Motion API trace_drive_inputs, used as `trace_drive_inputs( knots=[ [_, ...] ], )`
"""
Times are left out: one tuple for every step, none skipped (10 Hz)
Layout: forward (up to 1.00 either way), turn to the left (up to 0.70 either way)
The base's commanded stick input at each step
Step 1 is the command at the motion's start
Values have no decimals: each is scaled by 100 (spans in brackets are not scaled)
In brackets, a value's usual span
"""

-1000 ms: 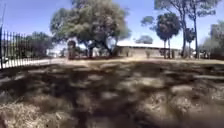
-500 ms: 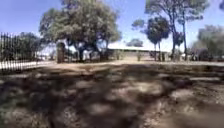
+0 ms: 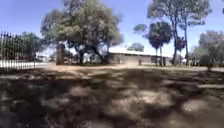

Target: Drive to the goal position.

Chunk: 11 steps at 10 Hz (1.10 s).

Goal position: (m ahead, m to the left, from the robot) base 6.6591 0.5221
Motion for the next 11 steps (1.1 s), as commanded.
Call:
trace_drive_inputs(
  knots=[
    [70, 0],
    [70, 0],
    [70, 0],
    [70, 0],
    [70, 0],
    [70, 0],
    [70, 0],
    [70, 0],
    [70, 0],
    [70, -14],
    [70, -35]
  ],
)
